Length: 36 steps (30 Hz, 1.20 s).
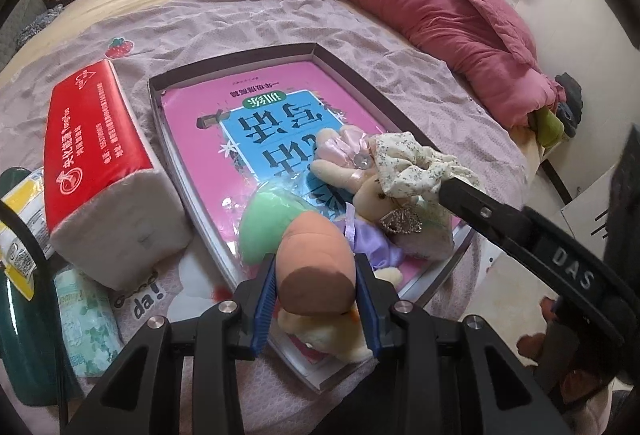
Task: Organize soft objects
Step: 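Lower the scrunchie onto the tray and open the right tool while the left tool releases the peach sponge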
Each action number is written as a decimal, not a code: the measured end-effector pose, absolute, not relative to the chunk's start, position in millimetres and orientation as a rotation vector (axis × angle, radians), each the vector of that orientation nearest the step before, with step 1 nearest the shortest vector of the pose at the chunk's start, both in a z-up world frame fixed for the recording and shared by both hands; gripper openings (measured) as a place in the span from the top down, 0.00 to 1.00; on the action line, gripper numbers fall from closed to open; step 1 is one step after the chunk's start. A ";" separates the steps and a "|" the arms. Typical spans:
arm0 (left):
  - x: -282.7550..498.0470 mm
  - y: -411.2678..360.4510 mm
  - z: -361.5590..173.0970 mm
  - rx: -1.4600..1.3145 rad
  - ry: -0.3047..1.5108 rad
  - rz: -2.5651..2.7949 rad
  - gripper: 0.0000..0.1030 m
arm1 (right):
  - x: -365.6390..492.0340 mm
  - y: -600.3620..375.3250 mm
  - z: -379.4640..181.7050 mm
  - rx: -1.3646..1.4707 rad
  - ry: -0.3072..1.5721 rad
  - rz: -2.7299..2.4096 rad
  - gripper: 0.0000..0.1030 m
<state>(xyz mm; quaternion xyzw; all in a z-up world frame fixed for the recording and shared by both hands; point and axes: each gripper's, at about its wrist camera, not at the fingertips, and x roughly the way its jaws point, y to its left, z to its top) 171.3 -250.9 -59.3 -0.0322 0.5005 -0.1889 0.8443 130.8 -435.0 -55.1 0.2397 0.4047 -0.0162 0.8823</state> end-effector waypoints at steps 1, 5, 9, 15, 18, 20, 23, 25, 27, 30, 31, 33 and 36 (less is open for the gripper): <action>172.0 -251.6 -59.3 -0.070 1.055 -0.400 0.63 | 127.4 -435.6 -52.5 0.492 0.830 -0.055 0.44; 175.5 -254.0 -62.4 -0.088 1.071 -0.405 0.63 | 119.3 -436.2 -44.6 0.471 0.791 -0.083 0.43; 177.0 -251.8 -64.9 -0.108 1.091 -0.392 0.62 | 116.1 -434.2 -41.9 0.449 0.784 -0.093 0.40; 173.7 -248.1 -64.5 -0.114 1.098 -0.381 0.56 | 115.2 -433.9 -40.3 0.444 0.776 -0.100 0.36; 170.6 -246.3 -63.2 -0.121 1.098 -0.392 0.53 | 114.8 -432.0 -38.9 0.428 0.771 -0.104 0.36; 168.5 -244.1 -62.3 -0.124 1.096 -0.393 0.52 | 114.9 -430.3 -37.6 0.417 0.767 -0.106 0.36; 164.6 -240.0 -59.7 -0.127 1.086 -0.385 0.49 | 113.0 -428.3 -34.4 0.403 0.751 -0.107 0.35; 160.9 -236.5 -57.3 -0.129 1.077 -0.384 0.47 | 111.1 -427.1 -31.6 0.396 0.739 -0.108 0.34; 158.8 -233.1 -55.7 -0.133 1.074 -0.384 0.46 | 110.2 -426.1 -30.0 0.389 0.732 -0.110 0.33; 157.6 -228.4 -54.9 -0.137 1.071 -0.373 0.46 | 109.8 -424.1 -27.9 0.378 0.727 -0.109 0.33; 156.9 -226.5 -54.8 -0.141 1.070 -0.371 0.46 | 109.2 -423.6 -26.8 0.375 0.723 -0.109 0.33; 155.2 -222.8 -53.8 -0.149 1.069 -0.370 0.46 | 108.4 -422.7 -25.2 0.368 0.716 -0.110 0.33; 151.2 -218.6 -49.6 -0.159 1.059 -0.370 0.46 | 105.4 -420.2 -20.9 0.351 0.697 -0.112 0.32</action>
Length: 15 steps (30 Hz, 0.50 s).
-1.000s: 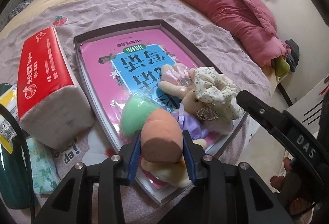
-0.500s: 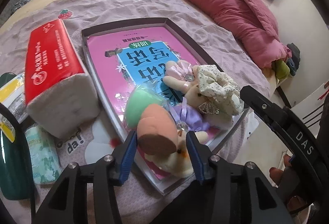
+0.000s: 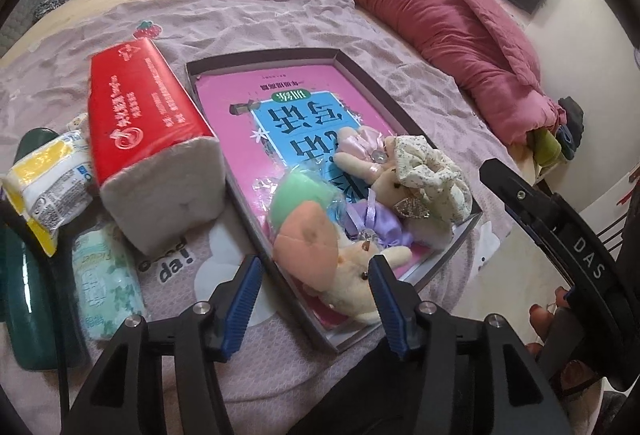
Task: Organize soft objects
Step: 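Lower the scrunchie onto the tray and open the right tool while the left tool releases the peach sponge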
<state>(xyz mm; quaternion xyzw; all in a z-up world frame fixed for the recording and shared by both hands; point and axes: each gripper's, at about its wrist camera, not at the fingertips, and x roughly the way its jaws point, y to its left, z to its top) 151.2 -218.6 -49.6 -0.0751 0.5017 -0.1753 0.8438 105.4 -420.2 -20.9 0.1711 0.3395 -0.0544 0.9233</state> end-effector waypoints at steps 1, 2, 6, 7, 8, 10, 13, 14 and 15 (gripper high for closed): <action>149.1 -217.1 -46.7 -0.160 1.053 -0.371 0.46 | 104.7 -419.5 -19.3 0.346 0.690 -0.112 0.32; 148.4 -216.5 -45.1 -0.160 1.050 -0.372 0.46 | 102.6 -418.6 -16.4 0.342 0.675 -0.114 0.32; 141.2 -211.8 -32.2 -0.144 1.023 -0.357 0.46 | 95.3 -417.0 -4.3 0.339 0.614 -0.108 0.29; 138.8 -210.4 -28.5 -0.142 1.016 -0.354 0.46 | 93.2 -415.7 -1.1 0.337 0.599 -0.106 0.29; 137.8 -209.8 -26.1 -0.142 1.013 -0.354 0.46 | 91.0 -414.1 2.3 0.332 0.583 -0.102 0.29; 132.3 -206.1 -18.8 -0.145 0.999 -0.354 0.46 | 88.4 -411.0 7.3 0.321 0.564 -0.094 0.28; 125.0 -200.2 -10.8 -0.144 0.984 -0.347 0.46 | 84.2 -402.0 14.3 0.281 0.540 -0.086 0.28; 122.5 -198.9 -8.7 -0.145 0.979 -0.346 0.46 | 81.6 -398.3 17.7 0.265 0.525 -0.087 0.28; 118.4 -196.0 -5.7 -0.147 0.972 -0.345 0.46 | 79.9 -396.0 19.9 0.257 0.515 -0.083 0.28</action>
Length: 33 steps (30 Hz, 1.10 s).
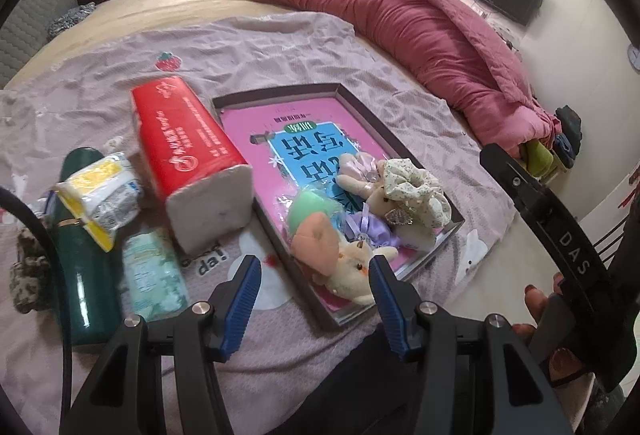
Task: Organize soft objects
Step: 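Lower the scrunchie onto the tray and open the right tool while the left tool releases the peach sponge, then move both open tools back to the items beside the red tissue box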
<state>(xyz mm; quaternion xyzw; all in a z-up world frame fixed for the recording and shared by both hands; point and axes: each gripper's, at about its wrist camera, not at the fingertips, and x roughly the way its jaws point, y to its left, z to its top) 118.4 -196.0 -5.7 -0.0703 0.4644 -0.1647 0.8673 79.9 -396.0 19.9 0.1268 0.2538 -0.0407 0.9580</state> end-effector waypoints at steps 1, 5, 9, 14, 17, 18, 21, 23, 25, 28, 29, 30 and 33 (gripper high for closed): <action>115.9 -193.1 -4.1 -0.148 0.967 -0.341 0.46 | 78.0 -392.4 22.9 0.247 0.503 -0.074 0.28; 105.4 -172.8 5.8 -0.155 0.945 -0.305 0.46 | 70.3 -377.7 31.9 0.210 0.471 -0.048 0.28; 96.0 -146.1 14.3 -0.184 0.925 -0.268 0.46 | 65.3 -359.3 39.5 0.175 0.466 -0.009 0.28; 84.7 -109.0 24.1 -0.206 0.900 -0.201 0.46 | 58.9 -330.2 47.9 0.141 0.463 0.065 0.28; 80.7 -90.4 27.5 -0.217 0.895 -0.163 0.46 | 56.5 -309.7 51.8 0.132 0.474 0.121 0.28; 78.6 -81.8 28.6 -0.232 0.892 -0.155 0.46 | 55.4 -303.3 52.7 0.132 0.481 0.140 0.27; 73.2 -63.4 30.2 -0.256 0.881 -0.133 0.46 | 52.4 -282.6 55.5 0.112 0.488 0.192 0.27; 69.9 -53.6 30.9 -0.273 0.873 -0.121 0.46 | 50.2 -270.1 56.0 0.087 0.487 0.212 0.27; 67.4 -44.1 30.9 -0.287 0.866 -0.112 0.46 | 49.0 -257.1 54.6 0.070 0.501 0.236 0.27; 65.9 -31.0 30.7 -0.302 0.857 -0.093 0.46 | 47.8 -243.0 52.5 0.053 0.522 0.260 0.27; 65.3 -26.2 30.2 -0.312 0.854 -0.089 0.46 | 47.3 -240.1 51.8 0.045 0.524 0.264 0.27; 64.8 -21.8 29.5 -0.321 0.851 -0.085 0.46 | 46.8 -236.0 51.1 0.036 0.527 0.270 0.27; 62.0 -7.2 26.8 -0.332 0.839 -0.066 0.46 | 47.4 -227.8 47.5 0.009 0.541 0.281 0.27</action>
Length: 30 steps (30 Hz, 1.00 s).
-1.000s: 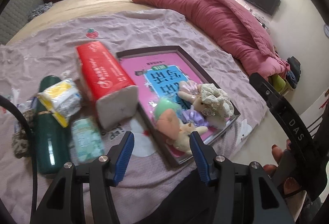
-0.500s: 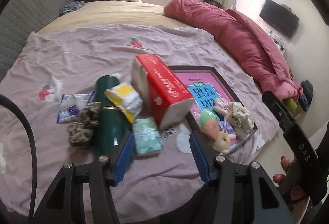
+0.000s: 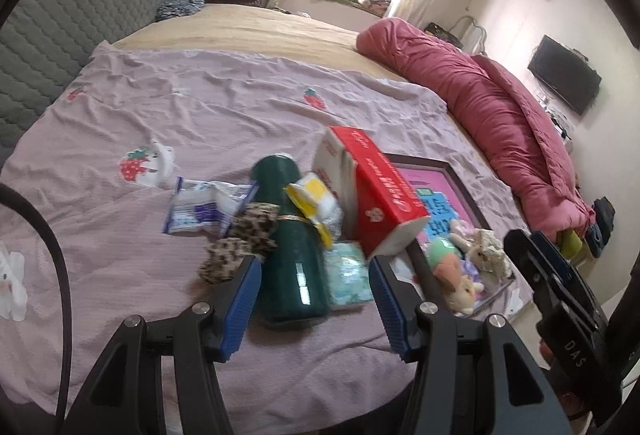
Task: Organize soft objects
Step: 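Move both open tools back to the items beside the red tissue box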
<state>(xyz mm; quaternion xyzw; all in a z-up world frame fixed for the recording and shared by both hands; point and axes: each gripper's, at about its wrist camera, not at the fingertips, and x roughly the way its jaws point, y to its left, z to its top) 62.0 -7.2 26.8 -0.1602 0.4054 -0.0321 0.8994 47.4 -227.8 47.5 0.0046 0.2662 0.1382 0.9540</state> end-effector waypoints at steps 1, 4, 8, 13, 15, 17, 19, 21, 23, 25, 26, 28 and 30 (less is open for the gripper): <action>61.7 -3.9 25.3 -0.330 0.838 -0.060 0.46 | 47.8 -226.4 46.1 0.005 0.545 0.282 0.27; 62.0 13.5 17.6 -0.352 0.847 -0.032 0.46 | 49.6 -220.5 40.3 -0.008 0.565 0.290 0.27; 64.1 32.1 6.1 -0.388 0.863 -0.010 0.46 | 55.6 -209.8 29.0 -0.027 0.612 0.316 0.27; 68.4 46.6 -7.8 -0.402 0.881 0.010 0.46 | 68.5 -196.1 5.9 -0.040 0.700 0.331 0.27; 71.8 50.1 -15.0 -0.411 0.893 0.007 0.46 | 74.2 -190.9 -4.3 -0.046 0.735 0.332 0.27; 75.4 52.1 -21.1 -0.421 0.910 0.005 0.46 | 79.8 -187.3 -13.3 -0.036 0.764 0.339 0.27; 80.6 53.7 -28.4 -0.445 0.926 -0.013 0.45 | 85.4 -184.3 -21.8 -0.032 0.794 0.340 0.27; 86.0 54.4 -34.6 -0.455 0.934 -0.016 0.45 | 90.8 -181.6 -29.4 -0.025 0.814 0.342 0.27; 92.2 53.8 -39.0 -0.452 0.943 -0.015 0.45 | 95.1 -178.1 -36.3 -0.026 0.829 0.343 0.27; 97.8 52.8 -42.1 -0.449 0.948 -0.022 0.46 | 99.5 -174.0 -43.4 -0.029 0.849 0.347 0.27; 100.7 51.8 -43.7 -0.447 0.951 -0.022 0.45 | 101.2 -172.9 -45.9 -0.028 0.856 0.348 0.27; 106.9 50.9 -48.4 -0.445 0.962 -0.024 0.45 | 105.4 -170.3 -52.2 -0.029 0.876 0.350 0.27; 113.4 50.3 -56.0 -0.443 0.981 -0.021 0.45 | 109.0 -167.7 -58.6 -0.030 0.895 0.351 0.27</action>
